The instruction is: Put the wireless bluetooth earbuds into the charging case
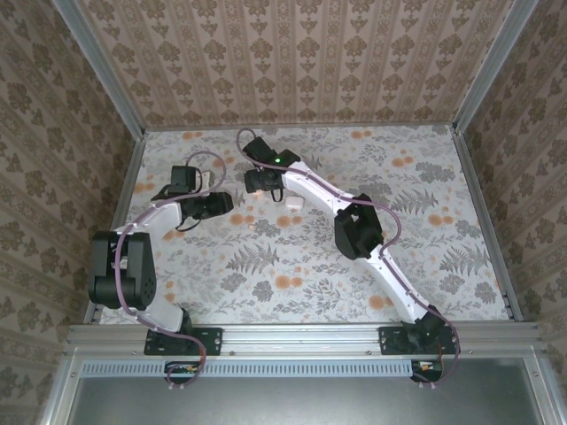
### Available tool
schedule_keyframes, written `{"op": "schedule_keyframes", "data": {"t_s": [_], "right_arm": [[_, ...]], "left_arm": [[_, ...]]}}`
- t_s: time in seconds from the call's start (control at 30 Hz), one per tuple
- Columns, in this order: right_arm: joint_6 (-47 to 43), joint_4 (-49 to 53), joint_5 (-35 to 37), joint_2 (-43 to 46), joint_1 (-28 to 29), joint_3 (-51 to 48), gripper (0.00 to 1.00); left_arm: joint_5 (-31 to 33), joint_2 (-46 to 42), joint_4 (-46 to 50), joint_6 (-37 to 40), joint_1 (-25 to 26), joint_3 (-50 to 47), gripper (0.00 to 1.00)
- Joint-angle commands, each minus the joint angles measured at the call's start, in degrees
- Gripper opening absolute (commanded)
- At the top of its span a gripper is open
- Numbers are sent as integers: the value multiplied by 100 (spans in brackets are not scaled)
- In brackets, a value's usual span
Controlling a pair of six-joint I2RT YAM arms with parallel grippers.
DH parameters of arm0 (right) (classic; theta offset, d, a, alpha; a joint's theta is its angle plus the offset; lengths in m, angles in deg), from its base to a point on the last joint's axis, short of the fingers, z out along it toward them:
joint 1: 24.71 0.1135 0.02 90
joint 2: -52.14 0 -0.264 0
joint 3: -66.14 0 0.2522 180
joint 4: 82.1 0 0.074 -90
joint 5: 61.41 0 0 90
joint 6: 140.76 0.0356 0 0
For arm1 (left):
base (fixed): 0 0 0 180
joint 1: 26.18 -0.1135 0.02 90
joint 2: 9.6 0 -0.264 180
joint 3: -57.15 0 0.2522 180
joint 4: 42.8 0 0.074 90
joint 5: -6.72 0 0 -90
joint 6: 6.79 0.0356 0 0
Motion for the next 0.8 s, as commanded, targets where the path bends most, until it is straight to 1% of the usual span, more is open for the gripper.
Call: {"op": "schedule_keyframes", "data": {"t_s": [0.0,0.1,0.23,0.37,0.47,0.57,0.63,0.7,0.77], "right_arm": [[-191,41,280,-294,77,397,74],[-259,45,276,-497,129,641,74],[-239,-27,228,-651,156,653,74],[-195,39,199,-775,156,654,71],[-193,92,180,-821,156,654,64],[-168,143,123,-797,156,653,52],[-131,180,13,-744,146,640,45],[-99,190,-117,-627,147,572,42],[-74,148,-234,-443,147,365,41]], "left_arm": [[-170,137,-147,-117,-52,-58,53],[-171,133,-156,-111,-52,-90,53],[-171,123,-168,-117,-62,-127,53],[-180,86,-180,-114,-62,-169,53],[-178,34,-184,-124,-64,-198,53],[-185,-21,-190,-122,-64,-257,53],[-171,-94,-201,-112,-62,-310,53],[-136,-195,-226,-110,-67,-402,53],[-109,-304,-236,-86,-70,-474,53]]}}
